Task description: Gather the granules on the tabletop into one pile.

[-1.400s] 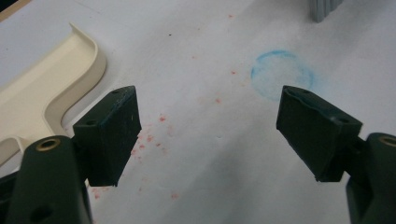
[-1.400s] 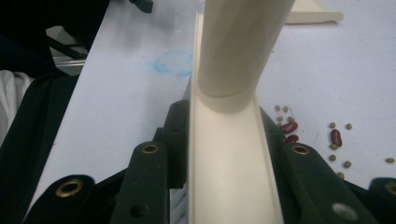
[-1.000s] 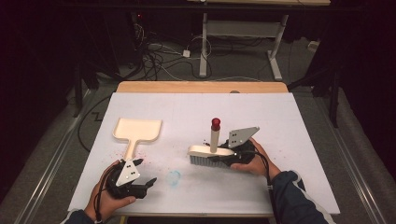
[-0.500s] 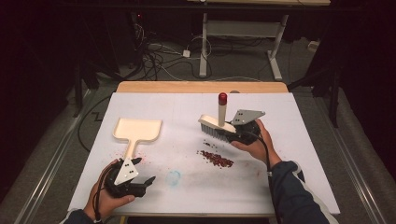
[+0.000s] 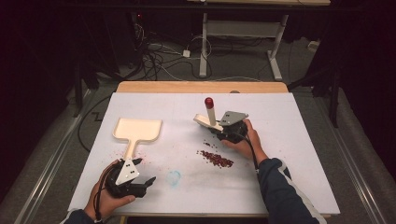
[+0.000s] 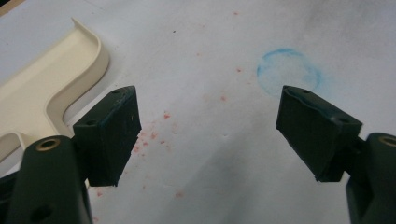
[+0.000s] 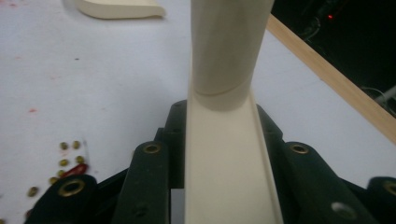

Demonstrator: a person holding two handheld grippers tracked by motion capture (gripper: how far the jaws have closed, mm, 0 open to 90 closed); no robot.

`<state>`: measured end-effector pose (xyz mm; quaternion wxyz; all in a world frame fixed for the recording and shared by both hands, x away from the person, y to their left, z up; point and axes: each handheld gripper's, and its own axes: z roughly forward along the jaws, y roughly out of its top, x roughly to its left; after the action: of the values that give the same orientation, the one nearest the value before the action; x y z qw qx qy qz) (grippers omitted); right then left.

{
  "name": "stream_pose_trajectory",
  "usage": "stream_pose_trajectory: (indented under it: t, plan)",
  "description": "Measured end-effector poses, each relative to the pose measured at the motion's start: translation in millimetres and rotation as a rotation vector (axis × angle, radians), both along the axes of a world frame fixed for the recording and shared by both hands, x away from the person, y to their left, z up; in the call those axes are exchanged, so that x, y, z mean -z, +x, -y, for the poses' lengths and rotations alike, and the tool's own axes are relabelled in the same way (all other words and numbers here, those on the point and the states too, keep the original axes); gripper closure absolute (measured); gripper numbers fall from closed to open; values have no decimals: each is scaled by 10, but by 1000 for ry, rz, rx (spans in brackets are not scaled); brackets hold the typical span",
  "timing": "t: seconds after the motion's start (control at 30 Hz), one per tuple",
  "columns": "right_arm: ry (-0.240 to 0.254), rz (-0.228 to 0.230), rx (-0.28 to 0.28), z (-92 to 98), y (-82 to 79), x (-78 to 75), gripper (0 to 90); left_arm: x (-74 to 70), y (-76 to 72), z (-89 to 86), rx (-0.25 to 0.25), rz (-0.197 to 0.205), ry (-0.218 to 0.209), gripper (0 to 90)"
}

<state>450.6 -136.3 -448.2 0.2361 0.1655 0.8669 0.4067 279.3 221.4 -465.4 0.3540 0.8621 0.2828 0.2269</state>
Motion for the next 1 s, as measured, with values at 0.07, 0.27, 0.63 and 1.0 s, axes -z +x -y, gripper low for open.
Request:
stream_pose_trajectory:
  t: [0.07, 0.27, 0.63, 1.0]
  plan:
    - [3, -7, -32, -33, -50, 40, 673, -2, -12, 5, 0, -8, -5, 208]
    - [-1, 2, -132, -57, -263, 94, 665, -3, -12, 13, 6, 3, -3, 208]
    - [12, 5, -221, 178, -588, 59, 669, -48, -41, 11, 13, 19, -11, 208]
    - [74, 88, -98, 245, -707, -177, 676, -77, -51, 1, 11, 29, -19, 208]
